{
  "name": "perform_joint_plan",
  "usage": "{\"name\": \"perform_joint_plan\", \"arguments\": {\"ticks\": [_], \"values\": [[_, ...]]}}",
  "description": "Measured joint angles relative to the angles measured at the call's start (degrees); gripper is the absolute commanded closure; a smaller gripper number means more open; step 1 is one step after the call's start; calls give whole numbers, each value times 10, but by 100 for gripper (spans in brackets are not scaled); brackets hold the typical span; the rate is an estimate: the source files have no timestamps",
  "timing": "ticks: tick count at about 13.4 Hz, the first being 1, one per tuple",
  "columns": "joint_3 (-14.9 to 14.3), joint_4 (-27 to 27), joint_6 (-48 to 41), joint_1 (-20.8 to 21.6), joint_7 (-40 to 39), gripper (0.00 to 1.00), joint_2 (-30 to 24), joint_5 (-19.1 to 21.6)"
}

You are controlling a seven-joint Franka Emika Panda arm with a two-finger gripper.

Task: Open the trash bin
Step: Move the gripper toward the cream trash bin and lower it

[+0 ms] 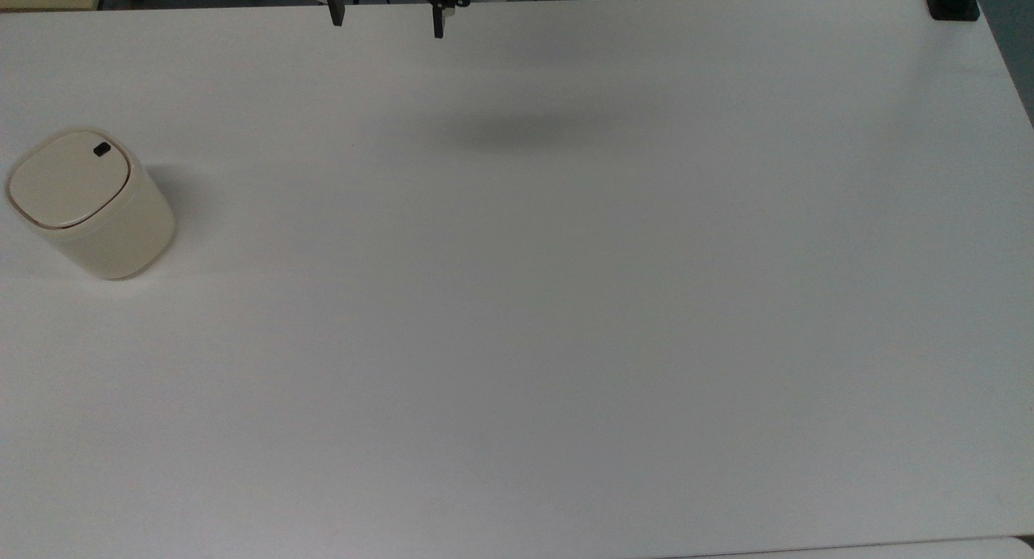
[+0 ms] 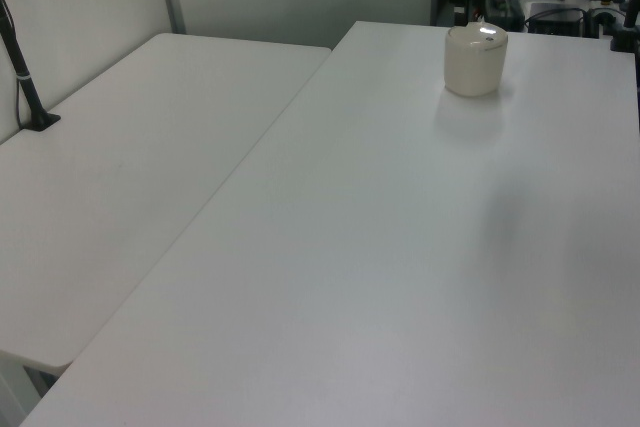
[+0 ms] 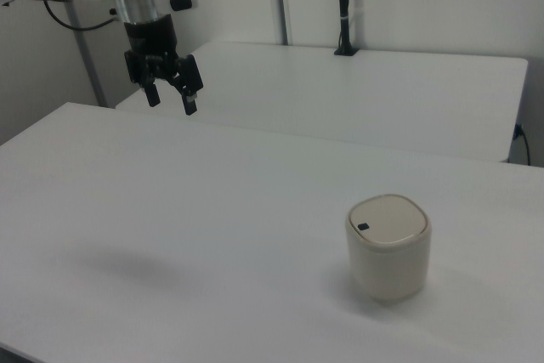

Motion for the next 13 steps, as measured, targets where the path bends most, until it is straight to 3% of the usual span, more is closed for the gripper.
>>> {"name": "perform_joint_plan", "arguments": {"ticks": [10, 13], "values": [[4, 0, 0, -9, -3, 1, -1, 0], [4, 0, 0, -9, -43, 55, -1, 0]]}}
